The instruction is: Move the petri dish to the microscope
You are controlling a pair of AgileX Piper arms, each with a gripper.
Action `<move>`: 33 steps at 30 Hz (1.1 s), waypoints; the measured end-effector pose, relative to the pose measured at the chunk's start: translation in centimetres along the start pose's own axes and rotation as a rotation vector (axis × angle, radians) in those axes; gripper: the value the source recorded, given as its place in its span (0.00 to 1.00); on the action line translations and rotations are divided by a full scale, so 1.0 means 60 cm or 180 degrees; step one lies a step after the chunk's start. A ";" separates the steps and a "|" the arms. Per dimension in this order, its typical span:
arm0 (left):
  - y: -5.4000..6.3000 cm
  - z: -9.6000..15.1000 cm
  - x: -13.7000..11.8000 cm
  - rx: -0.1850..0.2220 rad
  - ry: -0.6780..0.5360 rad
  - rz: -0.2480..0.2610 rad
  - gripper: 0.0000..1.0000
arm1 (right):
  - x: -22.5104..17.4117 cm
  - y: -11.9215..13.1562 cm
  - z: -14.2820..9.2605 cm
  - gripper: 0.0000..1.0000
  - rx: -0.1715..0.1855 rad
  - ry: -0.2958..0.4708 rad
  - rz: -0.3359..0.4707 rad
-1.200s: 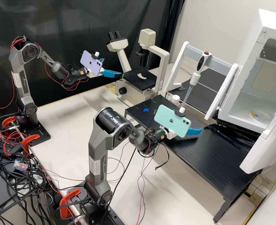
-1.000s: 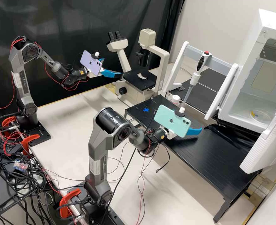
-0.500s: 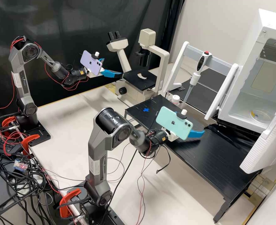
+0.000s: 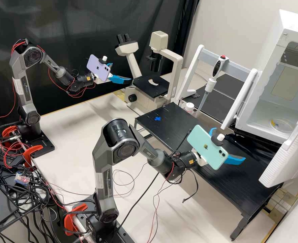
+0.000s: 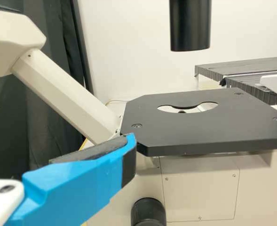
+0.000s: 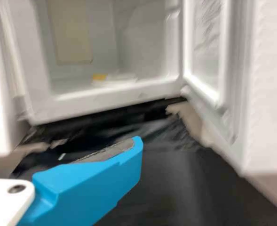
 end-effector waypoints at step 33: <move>0.000 0.000 0.000 0.0000 0.0000 0.0000 1.00 | 0.292 0.064 -0.055 1.00 0.0083 -0.0242 -0.0019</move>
